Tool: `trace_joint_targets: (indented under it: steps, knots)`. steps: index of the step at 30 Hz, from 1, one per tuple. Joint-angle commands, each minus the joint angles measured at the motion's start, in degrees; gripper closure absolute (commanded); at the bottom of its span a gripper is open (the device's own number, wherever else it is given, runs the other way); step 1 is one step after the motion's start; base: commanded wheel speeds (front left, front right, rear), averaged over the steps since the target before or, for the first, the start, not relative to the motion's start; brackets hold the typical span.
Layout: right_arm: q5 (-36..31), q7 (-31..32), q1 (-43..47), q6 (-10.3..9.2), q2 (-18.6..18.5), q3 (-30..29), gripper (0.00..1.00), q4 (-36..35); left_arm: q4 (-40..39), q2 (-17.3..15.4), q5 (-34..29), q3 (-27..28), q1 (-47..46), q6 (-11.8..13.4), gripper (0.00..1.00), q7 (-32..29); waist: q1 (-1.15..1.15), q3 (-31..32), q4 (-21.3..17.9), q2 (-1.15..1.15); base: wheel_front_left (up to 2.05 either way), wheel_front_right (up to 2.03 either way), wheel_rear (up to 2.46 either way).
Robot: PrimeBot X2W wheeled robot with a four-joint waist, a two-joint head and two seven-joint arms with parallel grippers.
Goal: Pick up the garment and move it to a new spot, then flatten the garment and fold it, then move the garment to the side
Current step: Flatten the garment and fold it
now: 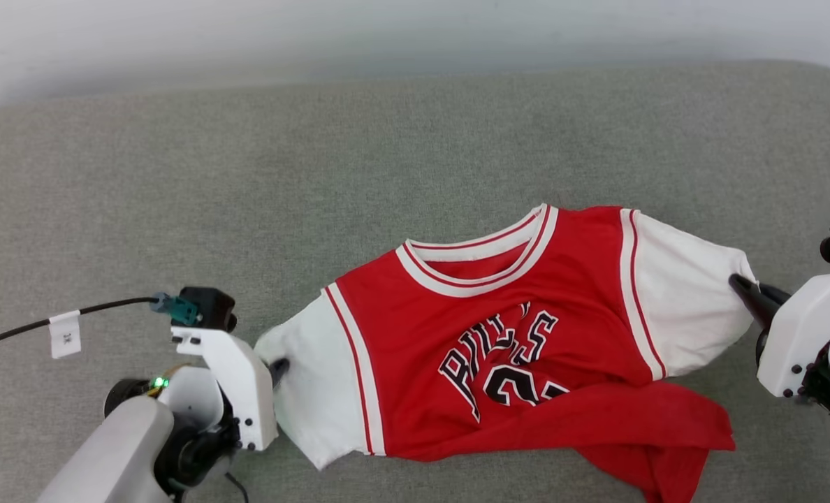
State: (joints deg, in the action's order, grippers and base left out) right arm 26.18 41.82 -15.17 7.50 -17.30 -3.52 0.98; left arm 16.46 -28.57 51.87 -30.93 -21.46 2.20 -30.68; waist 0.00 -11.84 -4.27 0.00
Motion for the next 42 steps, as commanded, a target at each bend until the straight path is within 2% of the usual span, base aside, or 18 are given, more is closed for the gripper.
trace_joint_targets:
  steps: [1,6,9,15,20,26,34,42]
  knots:
    - [-0.3,-1.7,-0.1,-0.02,-0.8,0.9,1.0,-0.8,-0.2,0.1,-2.2,0.2,-1.9,0.4,1.0,3.0,0.0,1.4,0.7,0.0,0.0,0.0,0.0]
    - [-0.9,-5.9,-2.0,-0.03,-2.2,2.3,1.0,-0.5,-2.1,0.5,-7.3,2.0,-5.5,1.6,1.0,12.5,0.0,3.6,2.0,0.0,0.0,0.0,0.0]
    - [-1.6,-8.5,-4.6,-0.02,-2.5,2.7,1.0,-0.1,-2.9,0.9,-9.2,3.1,-8.7,2.3,1.0,16.1,0.0,4.6,2.8,0.0,0.0,0.0,0.0]
    - [-2.8,-13.4,-13.2,-0.03,-2.3,3.5,1.0,1.6,-2.8,2.0,-12.1,5.2,-17.4,3.7,1.0,20.9,0.0,4.9,3.8,0.0,0.0,0.0,0.0]
    - [-1.9,-16.1,-21.3,-0.03,-2.6,3.5,1.0,4.8,-0.4,3.7,-11.9,6.9,-25.1,2.7,1.0,23.0,0.0,3.0,4.5,0.0,0.0,0.0,0.0]
    - [-0.8,-20.7,-36.1,-0.03,-3.1,4.2,1.0,10.2,5.0,4.7,-13.6,9.0,-38.9,2.0,1.0,26.7,0.0,-2.6,4.2,0.0,0.0,0.0,0.0]
    - [-0.8,-27.5,-56.3,-0.03,-3.3,7.5,1.0,17.1,11.2,3.6,-16.2,10.8,-55.9,0.3,1.0,30.5,0.0,-10.1,2.4,0.0,0.0,0.0,0.0]
    - [0.0,-31.7,-73.2,-0.03,-5.1,10.5,1.0,22.7,13.4,2.8,-17.4,11.7,-69.4,-0.6,1.0,31.2,0.0,-18.9,1.6,0.0,0.0,0.0,0.0]
